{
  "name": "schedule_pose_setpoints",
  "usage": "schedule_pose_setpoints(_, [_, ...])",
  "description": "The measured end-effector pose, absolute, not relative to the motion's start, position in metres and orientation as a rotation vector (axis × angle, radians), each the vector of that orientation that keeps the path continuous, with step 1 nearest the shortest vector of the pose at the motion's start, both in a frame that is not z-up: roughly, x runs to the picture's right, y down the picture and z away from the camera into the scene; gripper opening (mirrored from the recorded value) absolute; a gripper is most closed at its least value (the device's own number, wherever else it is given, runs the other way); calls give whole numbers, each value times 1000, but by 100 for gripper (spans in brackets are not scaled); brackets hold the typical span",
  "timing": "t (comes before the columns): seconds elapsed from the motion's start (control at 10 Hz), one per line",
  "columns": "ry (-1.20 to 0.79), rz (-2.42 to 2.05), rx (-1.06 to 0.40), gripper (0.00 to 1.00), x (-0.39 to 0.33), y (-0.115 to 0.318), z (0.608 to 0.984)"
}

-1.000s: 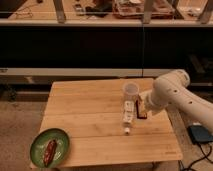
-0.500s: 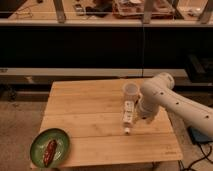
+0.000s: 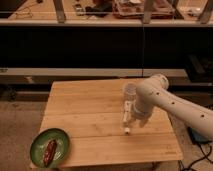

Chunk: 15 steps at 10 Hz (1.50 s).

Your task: Stand the bottle upright

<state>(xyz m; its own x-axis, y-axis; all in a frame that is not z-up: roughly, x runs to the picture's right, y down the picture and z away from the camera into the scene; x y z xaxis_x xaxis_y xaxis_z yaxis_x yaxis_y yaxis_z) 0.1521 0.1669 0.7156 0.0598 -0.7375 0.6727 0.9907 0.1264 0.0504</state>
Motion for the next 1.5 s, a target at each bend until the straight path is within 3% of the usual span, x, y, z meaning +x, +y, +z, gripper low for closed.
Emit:
schedule_pose_setpoints(0.6, [-725, -1349, -489, 49, 128, 183, 721])
schedule_pose_setpoints(1.5, [-733, -1322, -524, 49, 107, 180, 760])
